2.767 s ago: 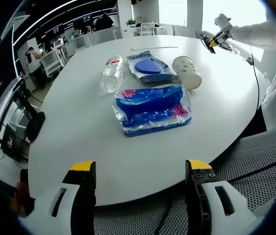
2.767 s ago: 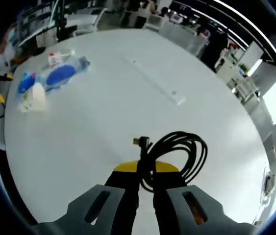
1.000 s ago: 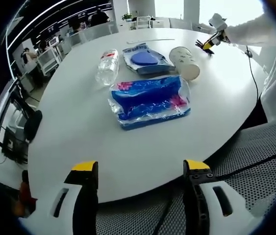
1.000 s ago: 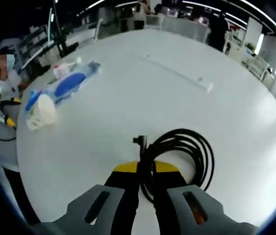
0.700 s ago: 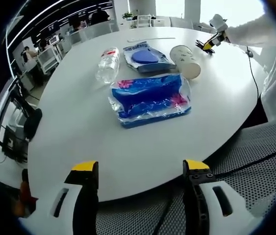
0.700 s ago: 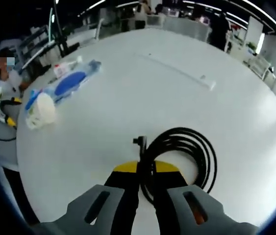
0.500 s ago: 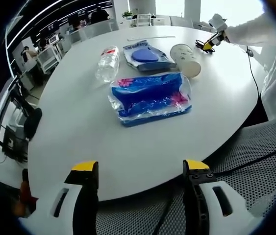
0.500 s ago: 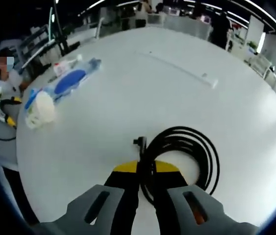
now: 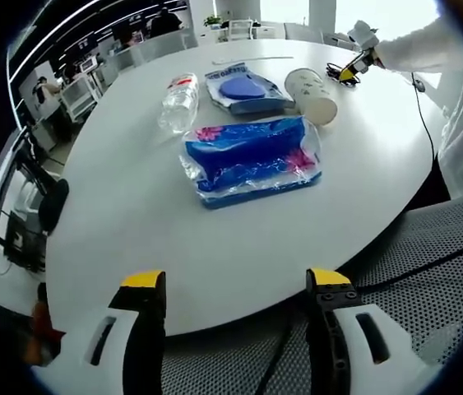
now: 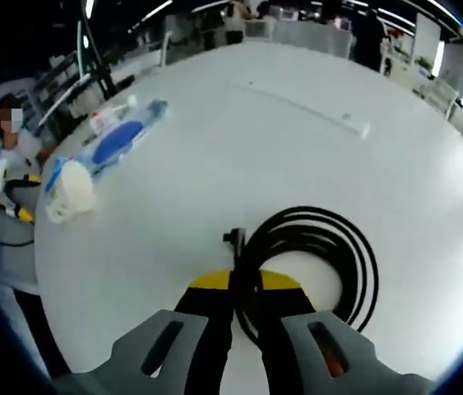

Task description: Arrange the tabletop items into an orderly group along one side of the table until the central work area is clear of visible clutter.

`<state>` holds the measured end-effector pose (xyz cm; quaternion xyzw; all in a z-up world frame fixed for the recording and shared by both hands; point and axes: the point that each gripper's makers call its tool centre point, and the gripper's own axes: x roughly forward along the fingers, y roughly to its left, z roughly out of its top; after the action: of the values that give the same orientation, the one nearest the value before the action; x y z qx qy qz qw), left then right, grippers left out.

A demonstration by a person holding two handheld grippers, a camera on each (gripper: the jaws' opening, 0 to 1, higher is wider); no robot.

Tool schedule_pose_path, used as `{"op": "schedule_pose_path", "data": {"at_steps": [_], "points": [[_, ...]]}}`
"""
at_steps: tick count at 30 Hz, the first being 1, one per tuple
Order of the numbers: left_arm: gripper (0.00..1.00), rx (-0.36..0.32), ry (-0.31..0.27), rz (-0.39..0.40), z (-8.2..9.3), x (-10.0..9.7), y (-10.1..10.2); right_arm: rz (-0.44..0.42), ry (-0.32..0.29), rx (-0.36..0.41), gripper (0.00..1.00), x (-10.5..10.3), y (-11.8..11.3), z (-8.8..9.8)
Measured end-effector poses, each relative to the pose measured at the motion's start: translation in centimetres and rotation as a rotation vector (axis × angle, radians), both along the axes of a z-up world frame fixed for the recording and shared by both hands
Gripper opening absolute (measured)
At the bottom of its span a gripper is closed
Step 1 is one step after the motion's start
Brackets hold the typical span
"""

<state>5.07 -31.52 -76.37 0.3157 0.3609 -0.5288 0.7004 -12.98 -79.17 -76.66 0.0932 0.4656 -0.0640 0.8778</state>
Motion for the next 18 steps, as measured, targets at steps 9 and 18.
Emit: {"op": "schedule_pose_path", "data": {"at_steps": [9,18], "points": [[0.7,0.003,-0.001,0.0,-0.07,0.07,0.06,0.001,0.011,0.006,0.08,0.1,0.14,-0.13],[0.7,0.006,-0.002,-0.002,-0.09,0.04,0.1,-0.035,0.014,0.001,0.09,0.05,0.12,-0.12]]}}
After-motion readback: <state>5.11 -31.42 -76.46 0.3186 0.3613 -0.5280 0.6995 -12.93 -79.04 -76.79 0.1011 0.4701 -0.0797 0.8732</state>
